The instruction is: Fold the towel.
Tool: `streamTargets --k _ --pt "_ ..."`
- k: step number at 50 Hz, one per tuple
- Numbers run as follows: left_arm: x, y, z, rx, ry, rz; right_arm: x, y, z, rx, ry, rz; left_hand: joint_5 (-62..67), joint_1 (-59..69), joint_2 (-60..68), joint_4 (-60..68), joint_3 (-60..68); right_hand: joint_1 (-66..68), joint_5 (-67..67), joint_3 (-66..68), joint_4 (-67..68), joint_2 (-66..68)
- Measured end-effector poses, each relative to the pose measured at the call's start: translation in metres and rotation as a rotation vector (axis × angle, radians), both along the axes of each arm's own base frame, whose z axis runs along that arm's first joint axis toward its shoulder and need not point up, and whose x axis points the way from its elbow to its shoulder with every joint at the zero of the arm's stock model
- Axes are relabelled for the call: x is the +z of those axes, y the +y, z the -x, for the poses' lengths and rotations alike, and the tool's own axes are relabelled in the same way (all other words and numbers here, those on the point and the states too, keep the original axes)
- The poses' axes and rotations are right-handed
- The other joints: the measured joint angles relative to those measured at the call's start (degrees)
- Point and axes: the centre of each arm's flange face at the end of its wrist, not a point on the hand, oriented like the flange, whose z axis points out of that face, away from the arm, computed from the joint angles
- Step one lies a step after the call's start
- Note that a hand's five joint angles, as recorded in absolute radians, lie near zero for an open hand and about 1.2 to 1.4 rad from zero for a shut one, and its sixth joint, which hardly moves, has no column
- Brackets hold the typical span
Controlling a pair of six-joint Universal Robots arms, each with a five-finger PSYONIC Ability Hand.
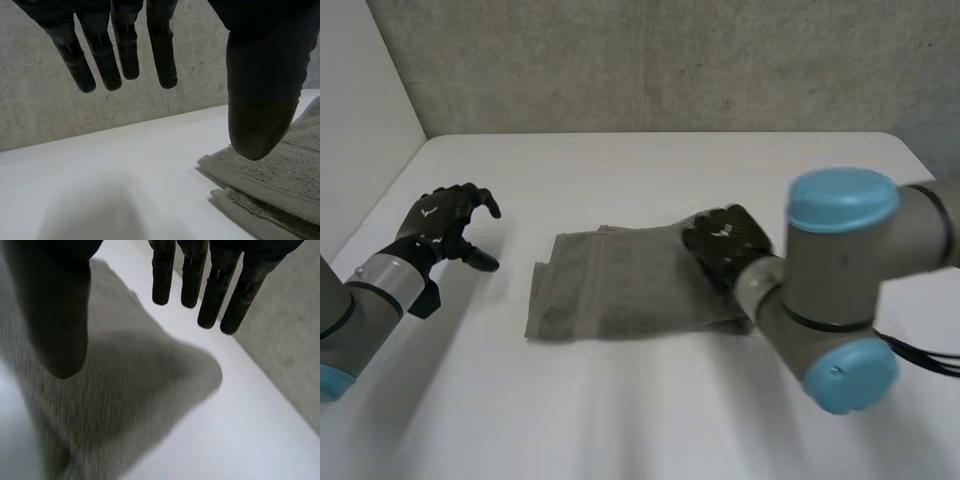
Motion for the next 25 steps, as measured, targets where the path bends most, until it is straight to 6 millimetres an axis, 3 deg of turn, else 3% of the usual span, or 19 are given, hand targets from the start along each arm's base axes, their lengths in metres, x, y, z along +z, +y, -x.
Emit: streamTargets --k 7,12,18,22,25 --pt "-0.001 0.003 0.002 -0.007 0.0 -0.005 -0.03 -0.01 0.037 -0.067 -0.032 -0.054 0.0 0.0 0.0 0.0 0.0 7.2 6.2 6.6 6.3 6.6" --pt "-0.002 0.004 0.003 -0.009 0.0 -0.008 -0.045 -0.017 0.052 -0.095 -0.042 -0.057 0.0 0.0 0.0 0.0 0.0 11.2 9.7 10.4 10.1 10.2" --pt "-0.002 0.005 0.005 -0.016 0.0 -0.009 -0.058 -0.019 0.058 -0.111 -0.033 -0.07 0.0 0.0 0.0 0.0 0.0 26.6 25.7 26.6 26.3 27.1" --pt "-0.002 0.006 0.006 -0.018 -0.001 -0.009 -0.058 -0.021 0.059 -0.117 -0.033 -0.07 0.0 0.0 0.0 0.0 0.0 40.3 47.4 47.9 48.0 48.7" --pt "-0.002 0.006 0.006 -0.018 -0.001 -0.009 -0.052 -0.025 0.06 -0.123 -0.044 -0.052 -0.1 -0.3 -0.1 -0.2 -0.2 43.4 48.2 48.7 49.2 49.1"
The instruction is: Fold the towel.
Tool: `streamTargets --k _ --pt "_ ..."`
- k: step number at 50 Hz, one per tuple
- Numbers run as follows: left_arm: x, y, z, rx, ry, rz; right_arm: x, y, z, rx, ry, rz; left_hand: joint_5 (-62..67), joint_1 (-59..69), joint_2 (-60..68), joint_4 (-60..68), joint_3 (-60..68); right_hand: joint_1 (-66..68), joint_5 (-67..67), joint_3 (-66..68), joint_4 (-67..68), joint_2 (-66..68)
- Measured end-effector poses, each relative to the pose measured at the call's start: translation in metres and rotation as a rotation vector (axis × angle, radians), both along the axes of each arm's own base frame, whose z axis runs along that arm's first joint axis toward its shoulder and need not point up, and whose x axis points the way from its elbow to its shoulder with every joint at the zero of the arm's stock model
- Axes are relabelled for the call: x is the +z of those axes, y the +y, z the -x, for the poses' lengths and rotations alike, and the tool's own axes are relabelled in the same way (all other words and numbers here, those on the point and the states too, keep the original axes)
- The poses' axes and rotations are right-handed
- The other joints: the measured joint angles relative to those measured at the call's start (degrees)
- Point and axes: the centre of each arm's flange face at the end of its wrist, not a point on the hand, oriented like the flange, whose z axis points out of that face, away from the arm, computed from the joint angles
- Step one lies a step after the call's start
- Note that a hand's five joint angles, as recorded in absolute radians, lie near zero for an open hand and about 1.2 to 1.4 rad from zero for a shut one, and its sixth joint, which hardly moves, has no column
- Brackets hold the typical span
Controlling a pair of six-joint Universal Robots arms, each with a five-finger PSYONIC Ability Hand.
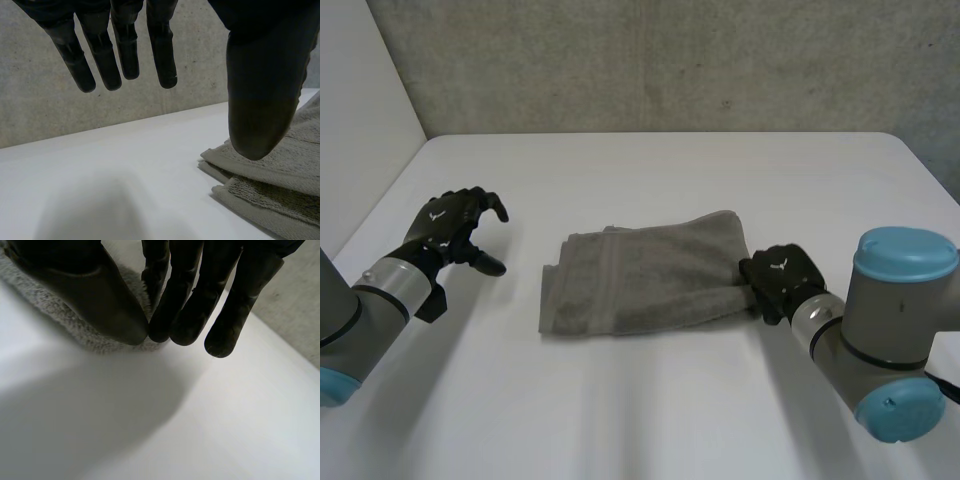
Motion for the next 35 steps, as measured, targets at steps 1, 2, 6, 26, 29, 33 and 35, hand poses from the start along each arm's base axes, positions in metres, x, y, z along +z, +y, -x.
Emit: streamTargets --k 1,2,6,26,29,33,35 --pt "0.0 0.0 0.0 0.0 0.0 0.0 0.004 -0.002 0.0 -0.002 -0.006 0.012 -0.1 0.0 0.0 -0.1 -0.2 1.1 0.0 0.0 0.0 0.0" --pt "0.0 0.0 0.0 0.0 0.0 0.0 0.007 -0.002 -0.001 -0.002 -0.009 0.019 -0.1 0.0 0.0 -0.2 -0.2 1.5 0.0 0.0 0.0 0.0" --pt "0.001 0.0 0.0 0.0 0.0 0.004 0.029 -0.008 -0.006 0.002 -0.037 0.078 -0.2 -0.3 -0.2 -0.2 -0.4 3.0 0.0 0.0 0.0 0.0" --pt "0.06 -0.009 0.012 -0.025 0.047 0.176 0.066 0.091 -0.157 0.442 -0.116 0.15 -1.0 -0.9 -1.0 -1.1 -1.1 7.9 0.5 0.0 0.1 0.0" --pt "0.062 -0.009 0.014 -0.024 0.064 0.175 0.053 0.102 -0.171 0.478 -0.112 0.134 -1.2 -1.0 -1.1 -1.2 -1.3 7.9 0.5 0.1 0.1 0.0" --pt "0.064 -0.01 0.014 -0.01 0.081 0.171 0.035 0.108 -0.183 0.487 -0.111 0.114 -1.2 -1.0 -1.1 -1.2 -1.3 7.9 0.5 0.1 0.1 0.0" --pt "0.064 -0.011 0.013 -0.004 0.086 0.17 0.03 0.107 -0.185 0.479 -0.113 0.107 -1.2 -1.0 -1.1 -1.2 -1.3 7.9 0.5 0.1 0.1 0.0"
